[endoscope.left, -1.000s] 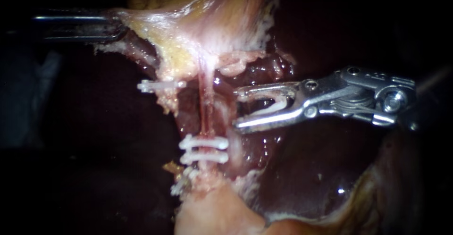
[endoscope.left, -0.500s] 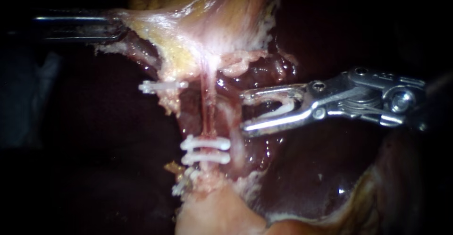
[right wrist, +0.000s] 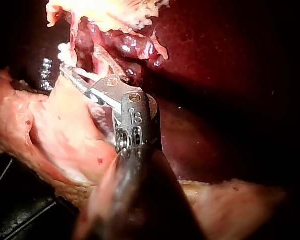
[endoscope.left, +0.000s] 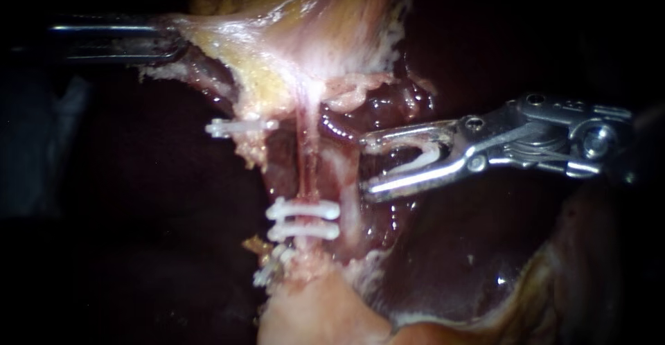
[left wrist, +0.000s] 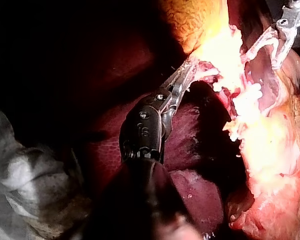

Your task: Clipping third clip right tube

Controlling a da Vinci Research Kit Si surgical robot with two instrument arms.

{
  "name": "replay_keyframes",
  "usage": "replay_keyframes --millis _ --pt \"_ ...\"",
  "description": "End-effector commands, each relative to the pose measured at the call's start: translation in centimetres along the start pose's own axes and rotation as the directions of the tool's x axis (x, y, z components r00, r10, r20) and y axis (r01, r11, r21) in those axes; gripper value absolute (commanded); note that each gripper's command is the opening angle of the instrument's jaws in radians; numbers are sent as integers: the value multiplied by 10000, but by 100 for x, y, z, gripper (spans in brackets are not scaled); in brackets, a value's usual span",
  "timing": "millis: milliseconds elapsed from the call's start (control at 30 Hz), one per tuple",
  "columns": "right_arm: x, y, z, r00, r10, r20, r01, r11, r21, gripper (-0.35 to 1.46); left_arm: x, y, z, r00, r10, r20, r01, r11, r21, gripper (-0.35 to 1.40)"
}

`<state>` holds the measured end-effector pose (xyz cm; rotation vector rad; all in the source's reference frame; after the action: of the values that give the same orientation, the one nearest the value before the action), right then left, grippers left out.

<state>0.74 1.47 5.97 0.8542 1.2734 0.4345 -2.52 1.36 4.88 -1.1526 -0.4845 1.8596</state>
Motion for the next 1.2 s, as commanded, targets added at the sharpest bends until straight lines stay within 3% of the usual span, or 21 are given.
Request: replay_keyframes --millis 33,833,1200 --pt "-1 1 -1 10000 -72 66 73 9999 -79 48 0 0 0 10000 0 -1 0 10000 -6 -35" --pt "-5 0 -16 9997 -81 215 83 9999 -122 48 0 0 -1 10000 1 0 -1 10000 -9 -35" --pt "-2 -14 -2 9998 -89 182 85 9997 228 48 0 0 -1 10000 2 1 -2 10000 -11 -35"
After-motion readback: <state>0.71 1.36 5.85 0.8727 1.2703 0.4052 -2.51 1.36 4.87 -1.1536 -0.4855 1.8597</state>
